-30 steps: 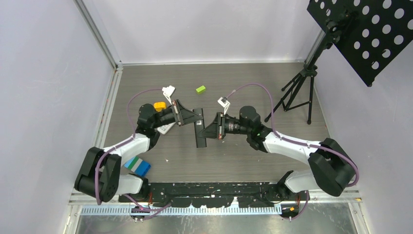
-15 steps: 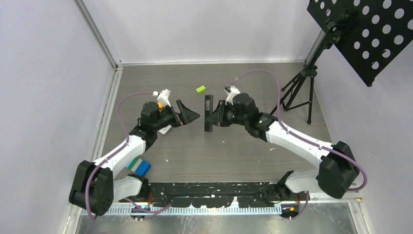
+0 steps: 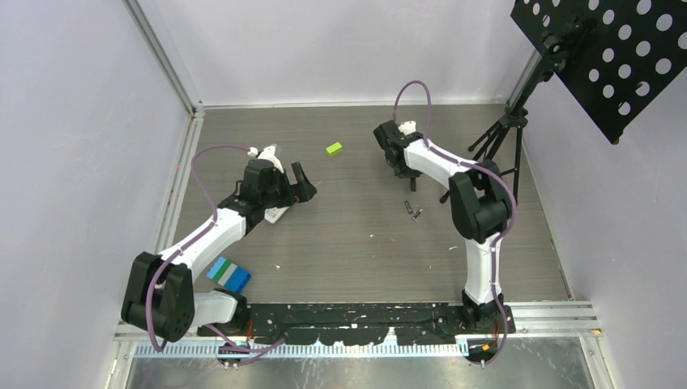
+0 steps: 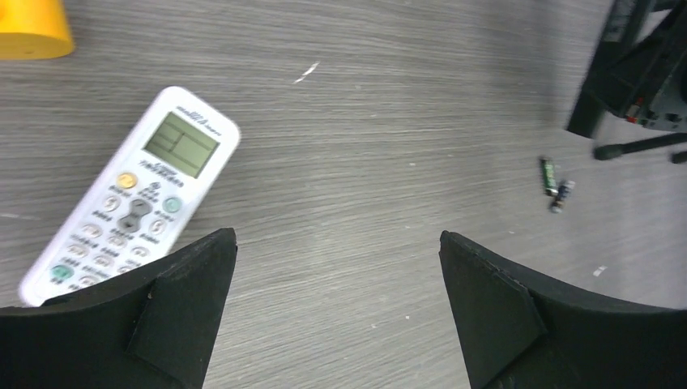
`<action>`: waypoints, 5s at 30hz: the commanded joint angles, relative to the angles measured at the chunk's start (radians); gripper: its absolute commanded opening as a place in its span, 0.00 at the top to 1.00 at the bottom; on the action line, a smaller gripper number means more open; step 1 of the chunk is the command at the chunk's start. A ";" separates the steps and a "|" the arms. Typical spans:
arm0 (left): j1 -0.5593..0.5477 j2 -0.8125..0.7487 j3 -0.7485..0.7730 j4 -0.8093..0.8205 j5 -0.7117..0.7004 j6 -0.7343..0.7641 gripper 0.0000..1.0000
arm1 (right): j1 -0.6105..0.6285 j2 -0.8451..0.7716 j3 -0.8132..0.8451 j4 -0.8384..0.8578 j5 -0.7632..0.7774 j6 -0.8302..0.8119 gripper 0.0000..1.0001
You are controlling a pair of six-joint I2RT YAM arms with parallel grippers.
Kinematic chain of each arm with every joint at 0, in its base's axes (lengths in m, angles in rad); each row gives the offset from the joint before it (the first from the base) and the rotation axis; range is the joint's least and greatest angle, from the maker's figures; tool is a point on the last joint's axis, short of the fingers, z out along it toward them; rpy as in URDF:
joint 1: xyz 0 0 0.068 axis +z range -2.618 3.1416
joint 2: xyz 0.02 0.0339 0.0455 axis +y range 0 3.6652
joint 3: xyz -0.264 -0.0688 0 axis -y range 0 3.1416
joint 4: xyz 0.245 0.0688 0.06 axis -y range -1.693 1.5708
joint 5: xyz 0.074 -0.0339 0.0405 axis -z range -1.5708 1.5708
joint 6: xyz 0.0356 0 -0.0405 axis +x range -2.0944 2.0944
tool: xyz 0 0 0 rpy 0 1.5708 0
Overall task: Load the batteries into the remote control
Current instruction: Turn over the remote control at the center of the board, then pick up the remote control from the center of the board, then adjust the remote control.
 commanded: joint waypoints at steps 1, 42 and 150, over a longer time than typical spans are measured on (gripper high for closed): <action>0.001 0.037 0.058 -0.116 -0.140 0.059 0.02 | -0.017 0.042 0.121 -0.116 0.208 -0.081 1.00; 0.018 0.274 0.213 -0.279 -0.299 0.164 0.03 | 0.028 -0.345 -0.302 0.247 -0.614 0.132 0.37; -0.033 -0.251 0.055 -0.042 0.409 -0.278 0.16 | 0.398 -0.636 -0.621 0.731 -0.765 -0.121 0.86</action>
